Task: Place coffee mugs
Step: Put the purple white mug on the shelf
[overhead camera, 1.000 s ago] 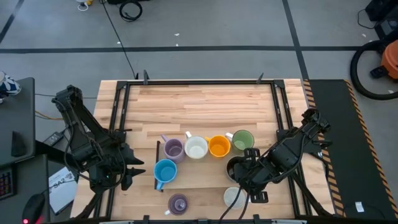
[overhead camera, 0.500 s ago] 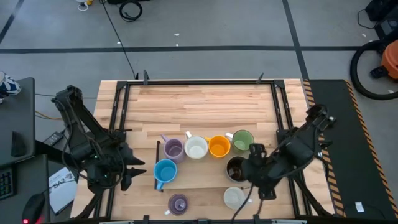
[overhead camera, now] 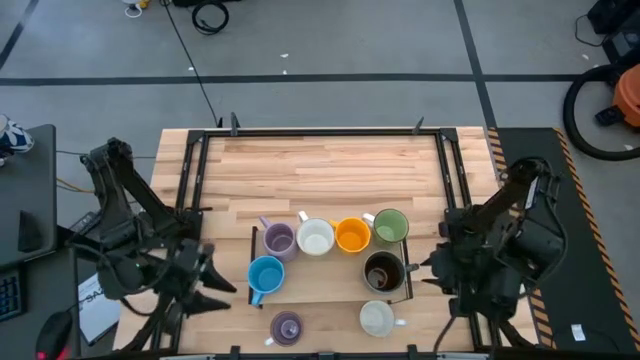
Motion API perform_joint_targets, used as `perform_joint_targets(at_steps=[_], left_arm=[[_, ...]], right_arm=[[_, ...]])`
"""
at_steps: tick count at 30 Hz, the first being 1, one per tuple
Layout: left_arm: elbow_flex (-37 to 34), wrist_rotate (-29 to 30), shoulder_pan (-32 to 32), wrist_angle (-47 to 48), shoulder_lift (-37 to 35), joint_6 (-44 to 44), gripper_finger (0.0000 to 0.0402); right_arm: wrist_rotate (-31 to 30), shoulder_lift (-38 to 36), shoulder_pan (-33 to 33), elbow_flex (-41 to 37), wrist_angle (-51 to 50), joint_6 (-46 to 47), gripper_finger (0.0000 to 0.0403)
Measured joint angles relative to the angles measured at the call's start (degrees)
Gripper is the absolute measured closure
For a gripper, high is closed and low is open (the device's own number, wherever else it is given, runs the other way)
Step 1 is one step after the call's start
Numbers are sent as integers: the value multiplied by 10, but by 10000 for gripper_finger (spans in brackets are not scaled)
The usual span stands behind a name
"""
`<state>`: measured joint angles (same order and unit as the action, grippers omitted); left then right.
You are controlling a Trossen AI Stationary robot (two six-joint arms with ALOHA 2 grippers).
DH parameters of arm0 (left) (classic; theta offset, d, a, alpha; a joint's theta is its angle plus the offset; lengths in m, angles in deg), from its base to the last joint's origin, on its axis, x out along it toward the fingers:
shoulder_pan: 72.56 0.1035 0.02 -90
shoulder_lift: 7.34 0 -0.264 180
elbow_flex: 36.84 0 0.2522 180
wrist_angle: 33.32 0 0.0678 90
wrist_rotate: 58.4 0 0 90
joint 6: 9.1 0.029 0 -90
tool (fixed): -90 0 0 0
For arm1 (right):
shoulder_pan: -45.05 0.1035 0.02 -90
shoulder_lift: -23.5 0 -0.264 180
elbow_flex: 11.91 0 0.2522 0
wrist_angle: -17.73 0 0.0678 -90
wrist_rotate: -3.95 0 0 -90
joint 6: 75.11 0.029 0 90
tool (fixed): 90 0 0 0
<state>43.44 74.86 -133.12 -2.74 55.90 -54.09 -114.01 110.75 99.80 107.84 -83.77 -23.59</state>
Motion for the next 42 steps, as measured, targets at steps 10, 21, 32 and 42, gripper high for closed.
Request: perform_joint_targets(at_steps=[10, 21, 32, 42], left_arm=[[23, -12, 5, -185, 118, 153, 225], [188, -72, 37, -108, 317, 133, 225], [311, -75, 42, 64, 441, -51, 225], [311, -101, 45, 103, 487, -119, 225]], right_arm=[[-11, -2, 39, -41, 30, 54, 247], [-10, -2, 56, -43, 56, 44, 247], [-9, -2, 56, -43, 59, 40, 247], [10, -2, 56, -43, 68, 38, 247]])
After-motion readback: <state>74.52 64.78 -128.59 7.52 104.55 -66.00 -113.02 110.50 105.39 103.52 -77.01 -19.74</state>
